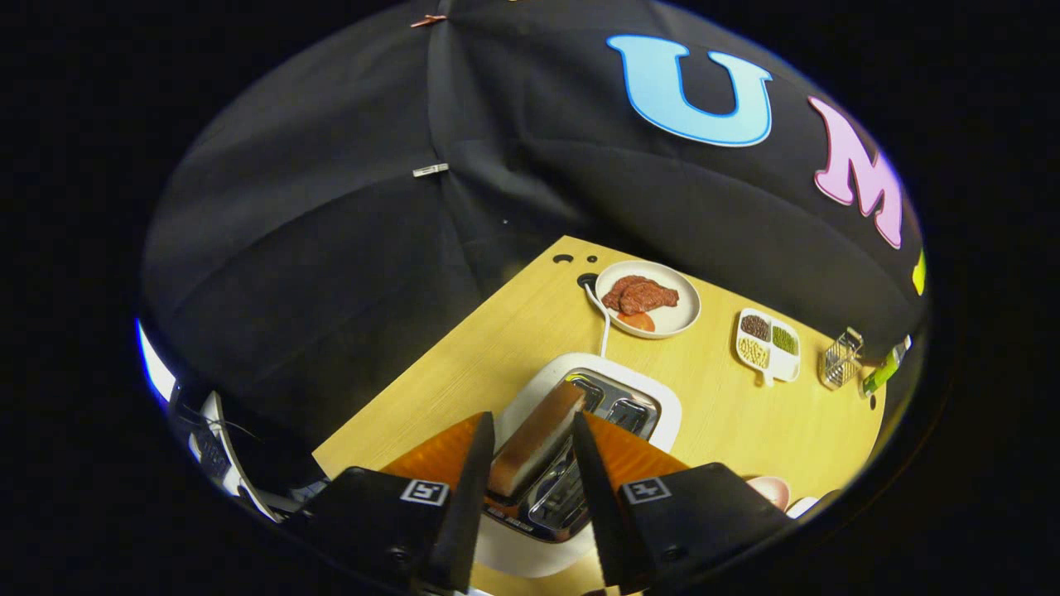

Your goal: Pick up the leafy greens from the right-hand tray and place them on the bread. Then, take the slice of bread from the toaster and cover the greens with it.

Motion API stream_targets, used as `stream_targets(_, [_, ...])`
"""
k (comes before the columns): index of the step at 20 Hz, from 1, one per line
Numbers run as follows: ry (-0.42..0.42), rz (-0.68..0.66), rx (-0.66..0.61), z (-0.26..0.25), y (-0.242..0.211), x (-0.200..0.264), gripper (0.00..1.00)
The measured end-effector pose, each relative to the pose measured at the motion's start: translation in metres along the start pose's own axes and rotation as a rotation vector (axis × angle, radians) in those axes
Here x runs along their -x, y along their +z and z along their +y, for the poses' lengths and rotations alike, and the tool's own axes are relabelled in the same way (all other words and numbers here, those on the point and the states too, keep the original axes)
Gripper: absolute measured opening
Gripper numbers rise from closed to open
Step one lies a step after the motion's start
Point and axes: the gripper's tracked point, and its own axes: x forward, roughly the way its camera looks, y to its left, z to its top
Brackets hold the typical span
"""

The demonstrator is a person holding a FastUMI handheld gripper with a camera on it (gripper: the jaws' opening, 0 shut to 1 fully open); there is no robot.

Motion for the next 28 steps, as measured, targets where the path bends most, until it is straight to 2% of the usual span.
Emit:
stream_targets(2, [-0.022, 0.013, -0.011, -0.004, -0.004, -0.004, 0.51])
stream_targets(5, [-0.044, 0.004, -0.069, -0.008, -0.008, -0.003, 0.2])
stream_targets(8, [-0.031, -0.014, -0.1, -0.011, -0.002, 0.003, 0.11])
stream_targets(16, [0.014, -0.133, -0.126, -0.022, 0.029, 0.066, 0.11])
stream_targets(21, [0.054, -0.204, -0.143, -0.046, 0.037, 0.123, 0.11])
stream_targets(25, [0.019, -0.249, -0.157, -0.095, 0.029, 0.167, 0.11])
stream_targets(28, [-0.048, -0.253, -0.196, -0.148, 0.012, 0.191, 0.11])
